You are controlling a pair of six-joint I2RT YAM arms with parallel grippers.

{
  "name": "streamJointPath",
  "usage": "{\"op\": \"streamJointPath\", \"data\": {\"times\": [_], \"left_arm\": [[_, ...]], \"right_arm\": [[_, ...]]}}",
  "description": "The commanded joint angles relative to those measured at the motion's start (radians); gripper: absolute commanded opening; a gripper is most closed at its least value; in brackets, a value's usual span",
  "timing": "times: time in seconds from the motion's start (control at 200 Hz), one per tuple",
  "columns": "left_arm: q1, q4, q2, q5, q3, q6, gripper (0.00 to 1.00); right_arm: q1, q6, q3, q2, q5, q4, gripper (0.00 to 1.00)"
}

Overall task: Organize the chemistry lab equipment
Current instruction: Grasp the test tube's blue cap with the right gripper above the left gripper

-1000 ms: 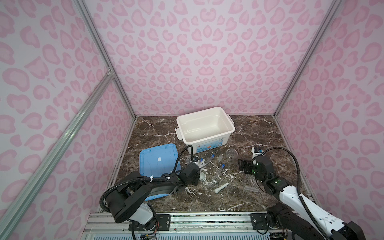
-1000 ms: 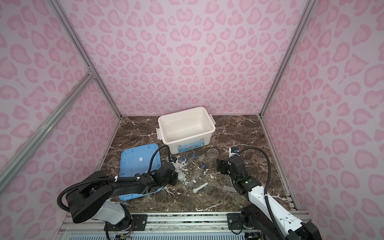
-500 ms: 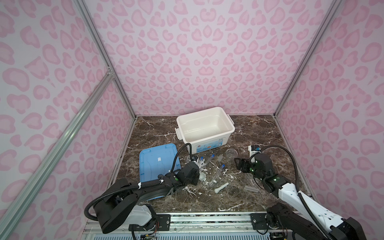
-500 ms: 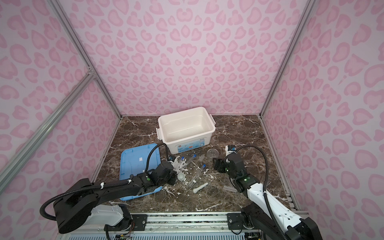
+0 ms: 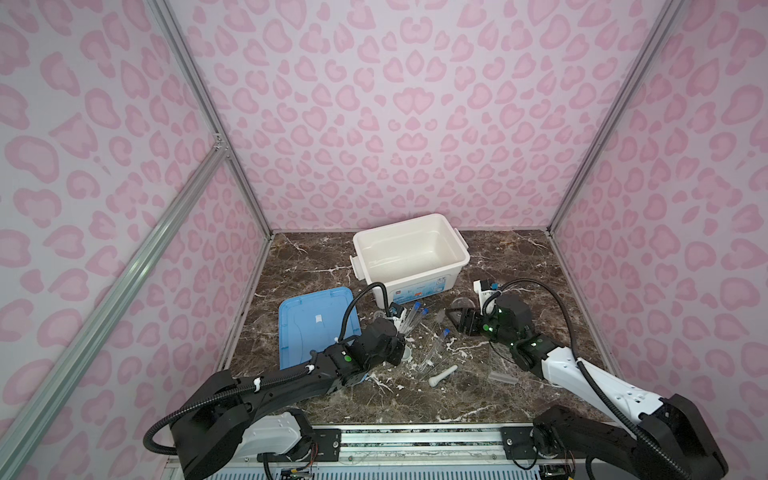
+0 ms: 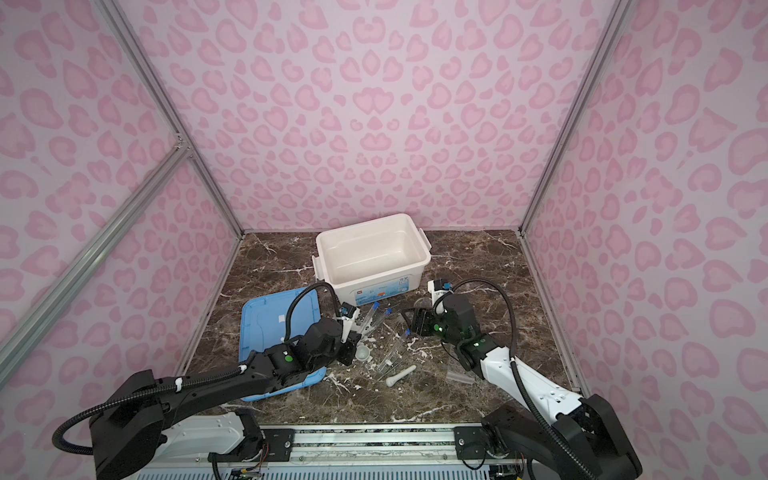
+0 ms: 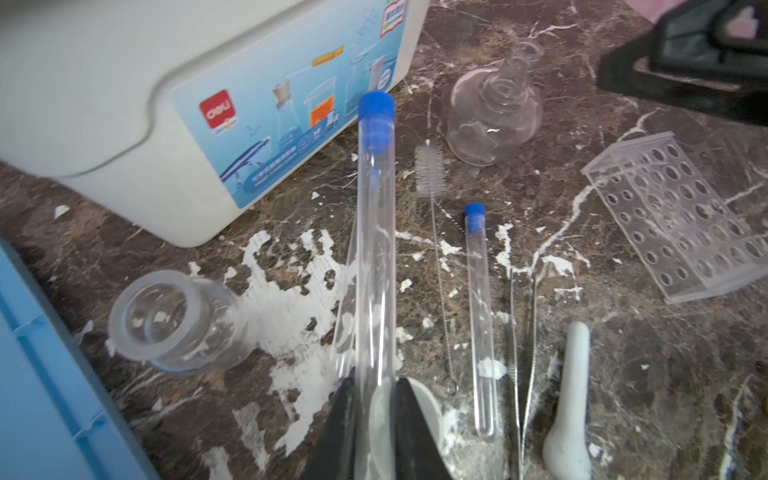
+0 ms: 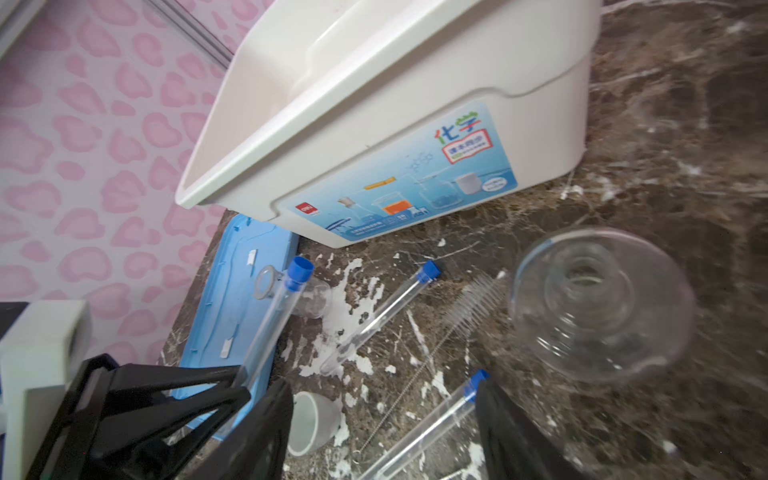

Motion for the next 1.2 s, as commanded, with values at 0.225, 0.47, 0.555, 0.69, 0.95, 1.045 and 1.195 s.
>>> {"op": "streamJointPath", "data": {"times": [0.225,0.47,0.555,0.69,0.95,1.045,1.195], "left_arm": [[-0.044,0.091,0.051,0.052,0.033,0.062,0.16],[-0.051,0.123,0.036,0.062,0.027,0.072,0.16],[-0.053,0.126,0.032,0.07,0.024,0.075,0.16],[-0.056,0.127,0.019,0.071,0.005,0.072,0.16],[-0.057,0.166,-0.008,0.081,-0.017,0.072,0.16],[-0.058,0.163,-0.012,0.081,-0.017,0.074,0.16],[-0.058,0.166,-0.022,0.079,-0.021,0.078,0.16]], "right_arm": [[0.005,0.089,0.021,0.107,-0.177,0.172,0.68],[0.002,0.131,0.034,0.149,-0.205,0.2,0.64],[0.003,0.15,0.035,0.164,-0.211,0.223,0.61],[0.002,0.168,0.038,0.178,-0.216,0.236,0.54],[-0.002,0.247,0.029,0.216,-0.242,0.337,0.5],[-0.002,0.27,0.034,0.233,-0.267,0.361,0.48],[-0.004,0.277,0.034,0.231,-0.267,0.363,0.47]]}}
